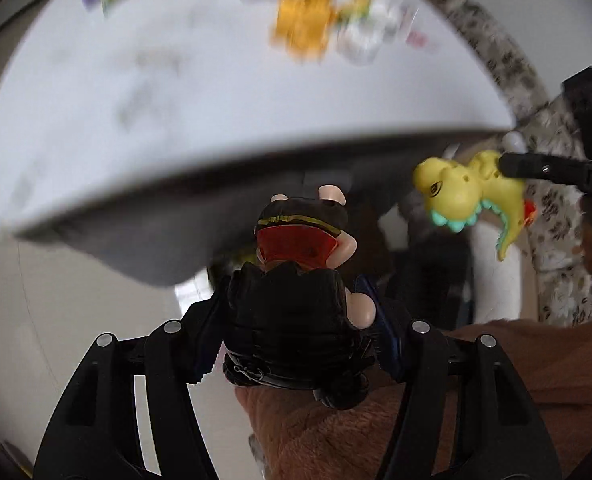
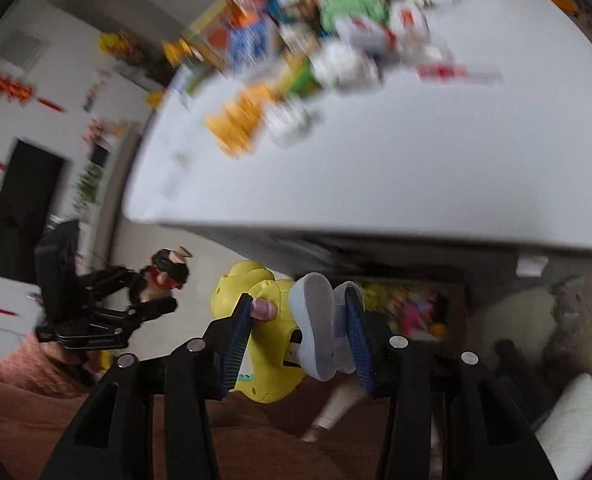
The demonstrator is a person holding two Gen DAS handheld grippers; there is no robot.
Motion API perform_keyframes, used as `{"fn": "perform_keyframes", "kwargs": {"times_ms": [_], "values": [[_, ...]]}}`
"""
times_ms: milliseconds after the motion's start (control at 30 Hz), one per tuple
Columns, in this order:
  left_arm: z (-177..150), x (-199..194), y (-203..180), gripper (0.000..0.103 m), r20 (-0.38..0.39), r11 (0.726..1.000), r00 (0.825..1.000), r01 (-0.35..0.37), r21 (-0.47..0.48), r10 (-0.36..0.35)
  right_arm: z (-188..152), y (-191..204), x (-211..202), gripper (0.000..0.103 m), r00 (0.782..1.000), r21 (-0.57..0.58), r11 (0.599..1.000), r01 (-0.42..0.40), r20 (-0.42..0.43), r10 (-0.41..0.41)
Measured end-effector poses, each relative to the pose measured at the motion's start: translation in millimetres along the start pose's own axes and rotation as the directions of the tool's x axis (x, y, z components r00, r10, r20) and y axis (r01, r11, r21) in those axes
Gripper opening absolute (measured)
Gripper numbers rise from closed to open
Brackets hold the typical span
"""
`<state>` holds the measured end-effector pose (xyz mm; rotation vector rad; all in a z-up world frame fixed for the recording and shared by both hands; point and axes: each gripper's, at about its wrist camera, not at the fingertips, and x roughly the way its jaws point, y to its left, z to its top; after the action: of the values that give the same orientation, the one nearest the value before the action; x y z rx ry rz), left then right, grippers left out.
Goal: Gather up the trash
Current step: 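Carry both items over the cardboard box and open both tools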
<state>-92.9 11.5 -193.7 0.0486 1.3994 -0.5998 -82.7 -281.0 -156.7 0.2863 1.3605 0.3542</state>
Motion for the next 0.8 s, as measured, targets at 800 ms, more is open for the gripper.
{"fn": "perform_keyframes", "kwargs": {"times_ms": [800], "values": [[25,21,-32,0.075,0.075,0.996,0.993,-0.093,-0.004,0.093,-20,-38,45,0.080,0.963,0.031,0.965,0.260,0.064,-0.261]]}}
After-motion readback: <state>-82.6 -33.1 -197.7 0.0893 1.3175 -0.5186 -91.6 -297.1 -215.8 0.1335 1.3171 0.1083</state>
